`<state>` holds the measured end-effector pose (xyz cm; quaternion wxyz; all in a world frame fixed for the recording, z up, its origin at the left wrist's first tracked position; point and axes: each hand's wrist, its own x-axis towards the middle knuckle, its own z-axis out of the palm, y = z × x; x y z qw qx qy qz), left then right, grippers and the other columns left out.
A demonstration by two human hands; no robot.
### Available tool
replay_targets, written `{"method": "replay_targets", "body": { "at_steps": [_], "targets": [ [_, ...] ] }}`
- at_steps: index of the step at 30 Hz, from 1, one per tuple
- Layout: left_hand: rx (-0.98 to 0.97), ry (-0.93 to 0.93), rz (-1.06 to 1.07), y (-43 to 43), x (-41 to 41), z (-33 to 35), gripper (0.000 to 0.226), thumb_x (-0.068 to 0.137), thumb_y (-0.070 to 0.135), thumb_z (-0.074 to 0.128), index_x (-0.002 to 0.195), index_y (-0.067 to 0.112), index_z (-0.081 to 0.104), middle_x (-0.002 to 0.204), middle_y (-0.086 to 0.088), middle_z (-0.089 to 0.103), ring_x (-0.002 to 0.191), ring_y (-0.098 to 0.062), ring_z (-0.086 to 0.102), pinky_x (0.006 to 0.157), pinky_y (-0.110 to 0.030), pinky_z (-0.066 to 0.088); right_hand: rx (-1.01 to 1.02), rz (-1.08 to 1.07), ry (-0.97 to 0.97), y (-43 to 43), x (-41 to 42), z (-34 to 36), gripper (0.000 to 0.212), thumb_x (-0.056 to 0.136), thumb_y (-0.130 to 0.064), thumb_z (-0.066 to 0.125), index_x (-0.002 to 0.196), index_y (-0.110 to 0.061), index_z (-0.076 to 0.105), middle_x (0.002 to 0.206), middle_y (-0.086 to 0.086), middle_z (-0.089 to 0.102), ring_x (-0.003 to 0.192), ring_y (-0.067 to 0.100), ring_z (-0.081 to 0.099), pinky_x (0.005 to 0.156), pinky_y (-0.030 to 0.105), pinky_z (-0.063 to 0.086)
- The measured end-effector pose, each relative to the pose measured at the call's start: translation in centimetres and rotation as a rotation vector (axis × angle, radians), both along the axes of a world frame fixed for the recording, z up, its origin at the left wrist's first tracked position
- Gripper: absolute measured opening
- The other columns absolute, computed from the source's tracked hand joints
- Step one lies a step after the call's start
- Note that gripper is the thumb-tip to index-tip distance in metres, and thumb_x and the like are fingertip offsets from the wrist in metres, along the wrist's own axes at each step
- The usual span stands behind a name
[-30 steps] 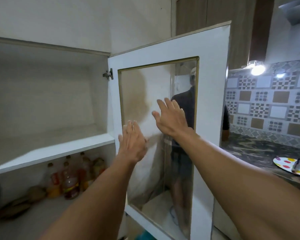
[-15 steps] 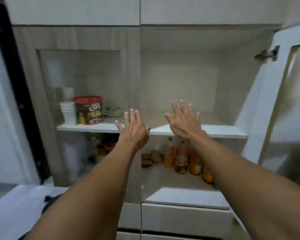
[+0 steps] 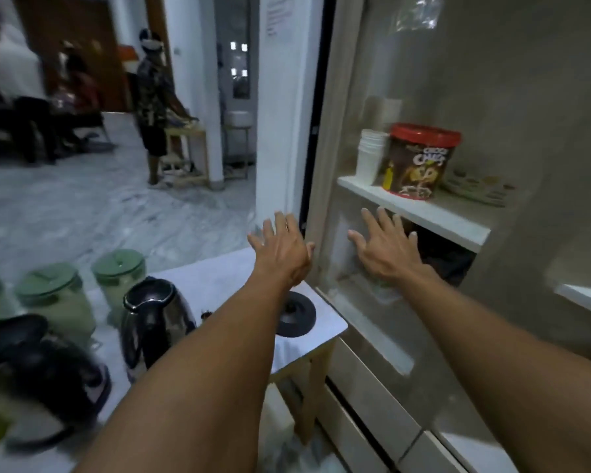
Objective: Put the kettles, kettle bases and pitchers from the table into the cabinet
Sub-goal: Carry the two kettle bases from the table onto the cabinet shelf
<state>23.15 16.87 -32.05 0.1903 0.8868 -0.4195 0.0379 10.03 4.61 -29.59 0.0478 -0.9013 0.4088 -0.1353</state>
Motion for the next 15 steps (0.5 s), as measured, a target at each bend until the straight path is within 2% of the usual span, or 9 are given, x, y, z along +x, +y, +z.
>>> {"method": "replay_targets", "body": {
  "at_steps": [8,12,15],
  "targets": [
    [0.111,0.213,0.346,1.2,-1.2,-8.3,0.072,0.102,0.047,0.033,0.156,0.007,0.005,0.165,-0.011,-0.002,0.151,-0.034,0.002,0.117,-0.063,0.008,0.135,0.289,0.146,-4.4,3.3,-8.7,0.064,0.1,-0.057,0.026,0.155,-0.029,0.012,0.165,0.004,0.005,0.151,0.034,0.005,0.116,0.062,0.01],
    [0.121,0.26,0.474,1.9,-0.9,-13.7,0.075,0.096,0.052,0.044,0.151,0.008,0.019,0.163,-0.012,0.012,0.149,-0.033,0.013,0.114,-0.066,0.016,0.223,0.381,0.233,-4.6,4.5,-14.3,0.066,0.099,-0.058,0.029,0.156,-0.031,0.009,0.165,0.0,0.001,0.151,0.033,0.004,0.117,0.057,0.012],
    [0.163,0.305,0.507,2.1,0.0,-17.5,0.087,0.092,0.053,0.054,0.154,0.009,0.011,0.164,-0.01,0.008,0.149,-0.031,0.011,0.114,-0.065,0.016,0.271,0.392,0.28,-5.0,6.0,-18.5,0.072,0.096,-0.061,0.034,0.156,-0.03,0.007,0.165,0.0,0.001,0.151,0.033,0.004,0.117,0.056,0.015]
  ]
}}
